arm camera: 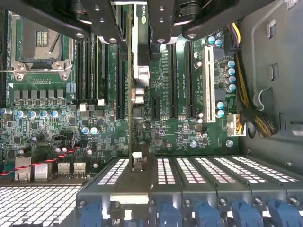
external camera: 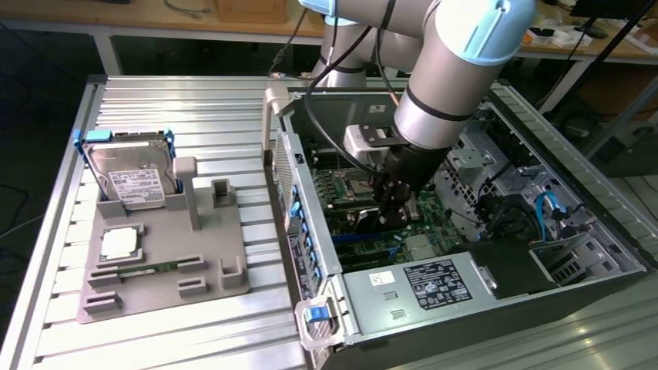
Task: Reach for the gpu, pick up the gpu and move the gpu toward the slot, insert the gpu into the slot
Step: 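Insert the gpu into the slot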
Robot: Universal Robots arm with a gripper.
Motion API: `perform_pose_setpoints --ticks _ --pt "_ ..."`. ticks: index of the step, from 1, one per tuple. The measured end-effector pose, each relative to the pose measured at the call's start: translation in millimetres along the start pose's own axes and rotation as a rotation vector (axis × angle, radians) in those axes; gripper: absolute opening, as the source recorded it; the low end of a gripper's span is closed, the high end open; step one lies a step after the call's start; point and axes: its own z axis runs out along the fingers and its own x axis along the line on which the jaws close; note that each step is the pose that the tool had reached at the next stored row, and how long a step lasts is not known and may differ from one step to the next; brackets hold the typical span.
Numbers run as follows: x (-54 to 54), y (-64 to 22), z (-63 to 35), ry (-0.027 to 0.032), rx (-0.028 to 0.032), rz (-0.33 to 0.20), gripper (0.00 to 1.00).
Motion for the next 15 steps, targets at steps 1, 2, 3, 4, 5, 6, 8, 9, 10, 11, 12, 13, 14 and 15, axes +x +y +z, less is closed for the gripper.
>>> perform_pose_setpoints --ticks 1,2,3,4,5,6,8,9,10,11,12,13,14,15 --pt "-0.3 0.3 0.0 0.0000 0.0000 -0.001 0.27" --pt "-0.5 0.5 0.1 0.0000 0.0001 -0.003 0.27" --pt "-0.6 0.8 0.1 0.0000 0.0000 -0.004 0.27" --pt "-0.7 1.1 0.1 0.0001 0.0000 -0.006 0.27" --pt "-0.9 1.4 0.1 0.0001 0.0000 -0.008 0.27" --pt "-1.0 1.8 0.1 0.0002 0.0000 -0.011 0.27" --pt "-1.2 2.3 0.1 0.0003 -0.0001 -0.016 0.27" --pt "-1.3 2.6 0.1 0.0005 -0.0001 -0.018 0.27" --pt "-1.4 2.8 0.1 0.0005 -0.0001 -0.020 0.27" --pt "-1.5 3.0 0.1 0.0005 -0.0001 -0.021 0.27" --pt "-1.5 3.2 0.2 0.0005 -0.0001 -0.023 0.27" --pt "-1.6 3.4 0.2 0.0006 -0.0001 -0.024 0.27" --pt "-1.6 3.5 0.2 0.0007 -0.0002 -0.025 0.27" --pt "-1.6 3.6 0.2 0.0008 -0.0002 -0.025 0.27"
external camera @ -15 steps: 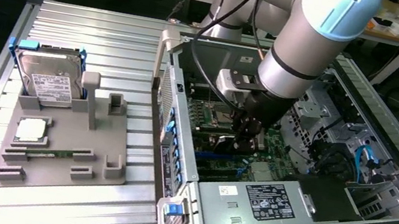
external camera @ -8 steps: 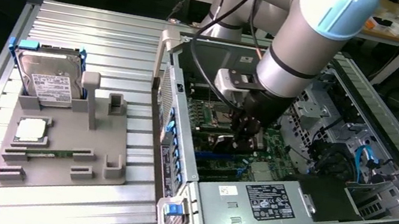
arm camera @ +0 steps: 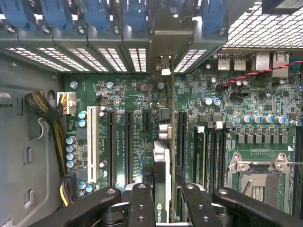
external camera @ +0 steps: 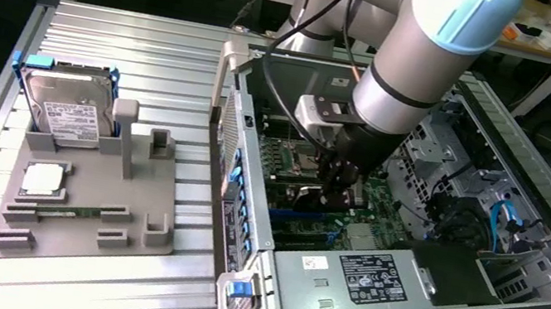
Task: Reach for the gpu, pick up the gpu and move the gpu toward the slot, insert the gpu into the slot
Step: 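Insert the gpu into the slot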
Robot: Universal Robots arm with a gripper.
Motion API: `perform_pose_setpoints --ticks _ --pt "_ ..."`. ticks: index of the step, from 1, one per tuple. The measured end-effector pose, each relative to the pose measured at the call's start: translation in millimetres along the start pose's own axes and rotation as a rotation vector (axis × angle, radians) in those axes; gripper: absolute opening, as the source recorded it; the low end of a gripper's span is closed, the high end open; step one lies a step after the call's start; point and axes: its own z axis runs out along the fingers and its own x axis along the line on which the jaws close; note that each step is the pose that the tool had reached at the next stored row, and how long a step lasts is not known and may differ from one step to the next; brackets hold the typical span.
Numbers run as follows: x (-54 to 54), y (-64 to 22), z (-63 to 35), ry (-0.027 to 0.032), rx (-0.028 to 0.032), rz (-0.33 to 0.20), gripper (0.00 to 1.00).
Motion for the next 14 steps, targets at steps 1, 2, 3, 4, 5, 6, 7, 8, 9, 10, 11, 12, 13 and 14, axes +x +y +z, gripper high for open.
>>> perform_pose_setpoints --ticks 1,2,3,4,5,6,7,8,9,10,11,12,13,14 --pt "0.0 0.1 0.2 -0.0002 0.0000 0.000 0.27" --pt "0.0 0.1 0.5 -0.0004 0.0002 0.000 0.27" --pt "0.0 0.1 0.7 -0.0007 0.0002 0.000 0.27" --pt "0.1 0.2 0.9 -0.0010 0.0002 0.003 0.27" --pt "0.1 0.2 0.9 -0.0010 0.0001 0.006 0.27" --pt "0.1 0.2 0.9 -0.0011 0.0001 0.009 0.27" --pt "0.1 0.2 1.0 -0.0013 0.0001 0.013 0.27" --pt "0.1 0.2 1.0 -0.0015 0.0003 0.017 0.27" --pt "0.1 0.2 1.0 -0.0016 0.0002 0.021 0.27" --pt "0.1 0.2 1.1 -0.0017 0.0003 0.022 0.27" --pt "0.1 0.2 1.1 -0.0017 0.0003 0.022 0.27" --pt "0.1 0.7 1.1 -0.0017 0.0003 0.022 0.27" --pt "0.1 1.1 1.2 -0.0018 0.0003 0.022 0.27" --pt "0.1 1.6 1.3 -0.0017 0.0003 0.022 0.27"
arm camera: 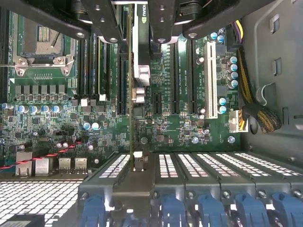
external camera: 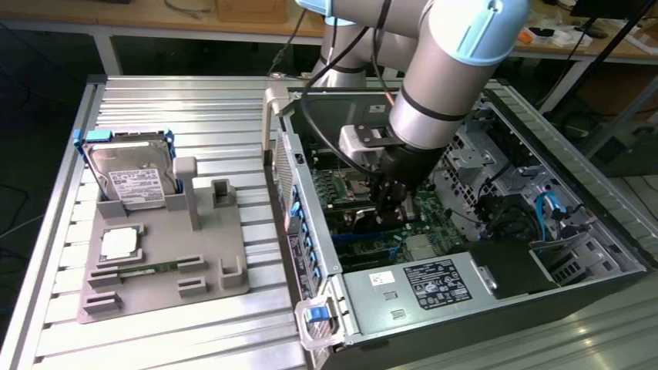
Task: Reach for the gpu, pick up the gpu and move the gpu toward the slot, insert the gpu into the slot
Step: 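Insert the gpu into the slot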
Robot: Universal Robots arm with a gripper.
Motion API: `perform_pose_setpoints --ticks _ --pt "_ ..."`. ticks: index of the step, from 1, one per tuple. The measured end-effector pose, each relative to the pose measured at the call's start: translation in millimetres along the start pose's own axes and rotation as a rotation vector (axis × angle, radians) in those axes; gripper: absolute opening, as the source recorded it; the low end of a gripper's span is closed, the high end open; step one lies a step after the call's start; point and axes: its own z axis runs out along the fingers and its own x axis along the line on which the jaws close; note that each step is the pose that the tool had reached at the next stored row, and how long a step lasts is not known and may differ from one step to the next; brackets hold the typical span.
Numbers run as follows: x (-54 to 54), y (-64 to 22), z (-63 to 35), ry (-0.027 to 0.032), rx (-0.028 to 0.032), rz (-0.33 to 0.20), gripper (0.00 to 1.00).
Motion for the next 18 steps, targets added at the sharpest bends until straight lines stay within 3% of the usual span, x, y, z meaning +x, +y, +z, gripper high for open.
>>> perform_pose_setpoints --ticks 8,14,18 --pt "0.1 3.3 2.7 0.0003 -0.0001 0.000 0.27" --pt "0.2 3.4 6.0 0.0002 -0.0067 0.000 0.27" --pt "0.3 3.3 8.4 0.0003 -0.0070 0.000 0.27"
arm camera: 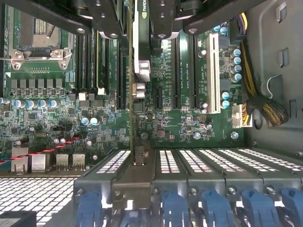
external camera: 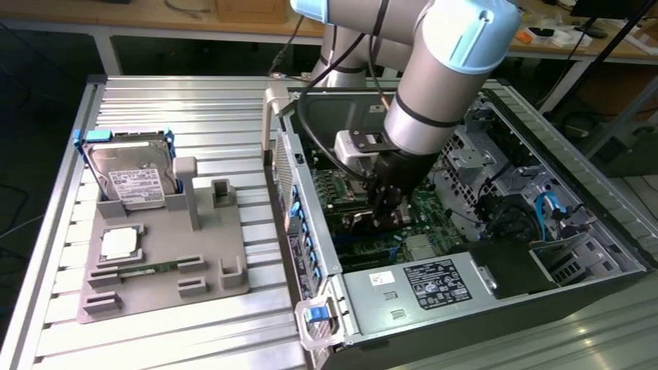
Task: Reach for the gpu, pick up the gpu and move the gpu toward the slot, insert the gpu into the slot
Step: 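Insert the gpu into the slot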
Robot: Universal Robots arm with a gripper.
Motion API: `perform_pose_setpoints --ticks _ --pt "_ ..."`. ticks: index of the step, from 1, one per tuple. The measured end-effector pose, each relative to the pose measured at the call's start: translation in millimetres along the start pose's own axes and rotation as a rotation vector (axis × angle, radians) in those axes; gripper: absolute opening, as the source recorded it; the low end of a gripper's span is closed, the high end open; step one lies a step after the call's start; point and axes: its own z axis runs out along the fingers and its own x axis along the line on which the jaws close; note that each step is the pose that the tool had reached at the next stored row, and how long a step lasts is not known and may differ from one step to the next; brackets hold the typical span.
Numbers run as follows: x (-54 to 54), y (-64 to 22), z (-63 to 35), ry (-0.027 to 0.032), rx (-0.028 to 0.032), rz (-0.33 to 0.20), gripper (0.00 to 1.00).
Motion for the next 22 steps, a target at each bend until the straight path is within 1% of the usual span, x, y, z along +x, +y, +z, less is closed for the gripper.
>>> perform_pose_setpoints --ticks 12,22 --pt "0.1 0.1 4.8 0.0002 -0.0001 0.000 0.27" --pt "0.1 2.5 9.8 -0.0002 0.0000 0.000 0.27"
